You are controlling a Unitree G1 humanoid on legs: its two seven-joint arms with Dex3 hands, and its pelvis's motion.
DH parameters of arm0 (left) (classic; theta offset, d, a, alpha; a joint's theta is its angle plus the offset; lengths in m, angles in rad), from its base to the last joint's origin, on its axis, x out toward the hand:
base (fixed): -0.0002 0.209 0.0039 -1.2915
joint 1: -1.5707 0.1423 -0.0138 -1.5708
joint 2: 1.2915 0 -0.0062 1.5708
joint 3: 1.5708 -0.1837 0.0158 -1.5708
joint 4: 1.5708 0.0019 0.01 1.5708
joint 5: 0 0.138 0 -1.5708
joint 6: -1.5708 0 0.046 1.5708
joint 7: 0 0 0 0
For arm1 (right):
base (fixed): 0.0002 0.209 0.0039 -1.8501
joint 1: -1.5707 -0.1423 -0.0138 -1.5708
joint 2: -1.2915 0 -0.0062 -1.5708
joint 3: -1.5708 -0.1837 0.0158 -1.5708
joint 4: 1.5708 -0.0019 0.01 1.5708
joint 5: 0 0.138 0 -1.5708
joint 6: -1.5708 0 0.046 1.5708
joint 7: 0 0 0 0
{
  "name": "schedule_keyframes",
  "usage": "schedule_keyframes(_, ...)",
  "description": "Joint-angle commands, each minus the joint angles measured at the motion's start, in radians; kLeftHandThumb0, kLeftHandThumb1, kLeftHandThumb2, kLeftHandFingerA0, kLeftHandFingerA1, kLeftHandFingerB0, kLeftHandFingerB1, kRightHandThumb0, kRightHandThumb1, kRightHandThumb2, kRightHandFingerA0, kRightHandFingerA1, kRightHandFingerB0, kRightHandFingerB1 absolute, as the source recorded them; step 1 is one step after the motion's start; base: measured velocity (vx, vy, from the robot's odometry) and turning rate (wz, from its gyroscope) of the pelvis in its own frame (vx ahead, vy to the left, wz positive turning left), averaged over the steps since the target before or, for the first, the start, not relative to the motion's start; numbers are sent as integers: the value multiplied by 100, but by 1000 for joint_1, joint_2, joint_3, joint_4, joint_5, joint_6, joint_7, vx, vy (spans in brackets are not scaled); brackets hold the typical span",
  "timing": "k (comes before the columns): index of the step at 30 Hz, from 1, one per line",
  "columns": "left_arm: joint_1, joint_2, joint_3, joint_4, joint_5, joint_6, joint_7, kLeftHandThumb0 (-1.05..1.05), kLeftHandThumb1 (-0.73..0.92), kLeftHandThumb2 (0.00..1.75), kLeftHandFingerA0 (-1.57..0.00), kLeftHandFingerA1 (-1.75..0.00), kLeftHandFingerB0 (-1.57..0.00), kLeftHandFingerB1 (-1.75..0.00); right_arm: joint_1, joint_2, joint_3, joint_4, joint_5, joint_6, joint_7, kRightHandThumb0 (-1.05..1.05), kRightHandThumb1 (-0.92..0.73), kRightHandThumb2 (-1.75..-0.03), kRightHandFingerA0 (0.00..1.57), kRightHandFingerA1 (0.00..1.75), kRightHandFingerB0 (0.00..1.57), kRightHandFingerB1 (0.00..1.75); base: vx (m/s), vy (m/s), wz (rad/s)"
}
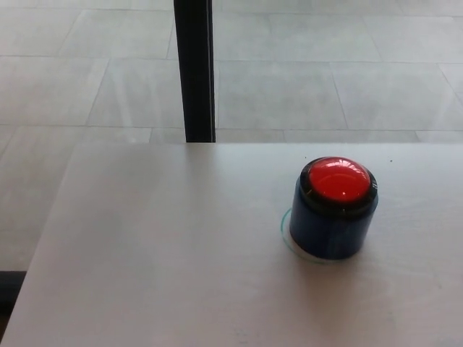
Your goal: The robot uses its right hand to press the red button kept in the middle of the desk
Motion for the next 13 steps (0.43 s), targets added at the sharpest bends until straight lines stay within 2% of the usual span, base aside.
schedule_keyframes(1,16,14,1,3,-2,5,11,-74,92,129,-54,-97,-38,-82,203,29,-185,-27,106,-37,-66,-59,-40,-108,142,146,103,98,0,0,0)
schedule_keyframes(2,15,14,3,3,-5,5,10,-73,92,118,-43,-123,-30,-96,225,44,-211,-27,117,-32,-76,-56,-37,-120,127,166,104,101,0,0,0)
schedule_keyframes(3,15,13,7,4,-9,5,8,-73,92,118,-43,-123,-30,-96,256,64,-248,-24,135,-26,-91,-56,-37,-120,127,166,104,101,0,0,0)
schedule_keyframes(4,13,13,13,7,-15,6,7,-73,92,117,-41,-123,-31,-97,275,83,-272,-11,146,-34,-102,-53,-40,-121,151,150,105,105,0,0,0)
schedule_keyframes(5,13,12,14,7,-15,6,7,-73,92,117,-41,-123,-31,-97,278,87,-278,-14,146,-33,-103,-53,-40,-121,151,150,105,105,0,0,0)
schedule_keyframes(6,18,9,16,-3,-16,0,12,-72,92,118,-42,-122,-28,-94,330,132,-310,-18,159,-53,-107,-54,-34,-129,134,160,101,103,0,0,0)
schedule_keyframes(7,15,11,17,-3,-17,8,9,-72,92,117,-38,-120,-27,-93,360,180,-344,-28,174,-65,-138,-60,-48,-105,134,157,90,93,0,0,0)
schedule_keyframes(8,13,11,16,-1,-15,11,8,-71,92,118,-38,-118,-27,-92,374,214,-379,-32,194,-68,-168,-68,-51,-106,140,150,77,88,0,0,0)
schedule_keyframes(9,11,11,12,2,-11,12,9,-71,92,118,-38,-118,-27,-92,379,240,-411,-31,214,-66,-192,-68,-51,-106,140,150,77,88,0,0,0)
schedule_keyframes(10,14,11,2,-2,-1,7,9,-70,92,120,-40,-117,-29,-93,382,252,-425,-20,218,-74,-206,-67,-58,-98,130,160,71,88,0,0,0)
schedule_keyframes(11,14,11,2,-2,-1,6,9,-70,92,120,-40,-117,-29,-93,381,257,-429,-27,217,-72,-210,-67,-58,-98,130,160,71,88,0,0,0)
schedule_keyframes(12,14,11,7,2,-6,1,7,-72,92,119,-40,-117,-28,-91,377,287,-459,-49,240,-59,-249,-64,-48,-108,143,144,90,107,0,0,0)
schedule_keyframes(13,13,11,9,4,-9,-1,6,-72,92,119,-40,-117,-28,-91,376,299,-472,-59,251,-54,-267,-64,-48,-108,143,144,90,107,0,0,0)
